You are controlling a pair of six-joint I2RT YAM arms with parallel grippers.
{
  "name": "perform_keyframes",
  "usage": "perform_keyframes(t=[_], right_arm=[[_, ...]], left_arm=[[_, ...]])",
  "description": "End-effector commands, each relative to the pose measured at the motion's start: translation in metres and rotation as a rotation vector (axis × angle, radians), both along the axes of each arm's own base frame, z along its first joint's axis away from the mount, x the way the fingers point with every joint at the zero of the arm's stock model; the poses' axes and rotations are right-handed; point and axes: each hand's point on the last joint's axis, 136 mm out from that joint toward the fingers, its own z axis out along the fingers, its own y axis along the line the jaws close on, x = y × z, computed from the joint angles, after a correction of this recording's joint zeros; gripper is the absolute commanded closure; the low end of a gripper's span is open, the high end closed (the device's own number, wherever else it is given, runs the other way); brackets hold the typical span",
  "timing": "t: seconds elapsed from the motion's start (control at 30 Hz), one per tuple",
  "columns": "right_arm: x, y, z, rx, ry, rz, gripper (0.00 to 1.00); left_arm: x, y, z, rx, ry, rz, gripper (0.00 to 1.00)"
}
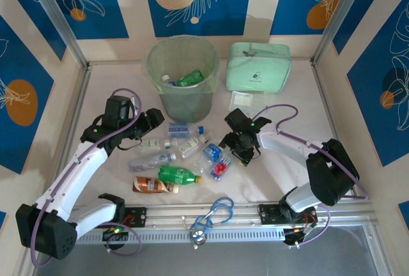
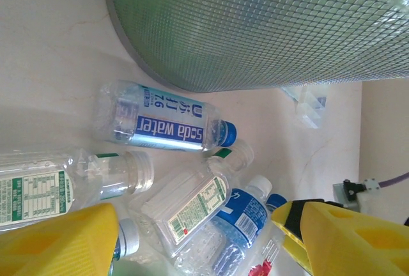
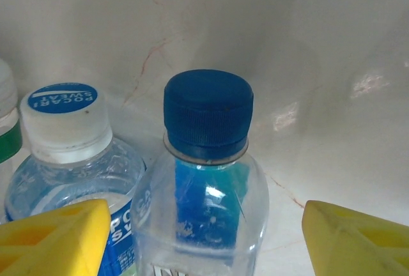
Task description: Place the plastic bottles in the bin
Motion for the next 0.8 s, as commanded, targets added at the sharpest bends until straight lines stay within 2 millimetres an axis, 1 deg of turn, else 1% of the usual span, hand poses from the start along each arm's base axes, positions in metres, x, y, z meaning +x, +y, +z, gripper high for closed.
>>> perform_keyframes(t=[0.0,0.27,0.47,0.6,0.77], right_arm=[[-0.004,0.006,-0.009,0.016,0.031,-0.011,0.21],[-0.005,0.008,-0.023,-0.003,0.065,-0.027,0.26],[-0.008,0.006,-0.033,-0.032,0.092,-0.040,0.33],[-0.008,0.002,-0.034,-0.053,0.092,-0.041,0.37],[-0.007,-0.006,-0.028,-0.067,0.070,-0.042,0.41]], left_arm=[[-0.002,-0.002,0.007,-0.041,-0.020,-0.007,0.25],[-0.002,-0.004,0.007,-0.063,-0.021,-0.008,0.25],[-0.003,-0.006,0.005,-0.075,-0.018,-0.010,0.25],[-0.003,-0.006,0.006,-0.076,-0.021,-0.010,0.25],[-0.002,-0.007,0.009,-0.087,-0.027,-0.013,0.24]])
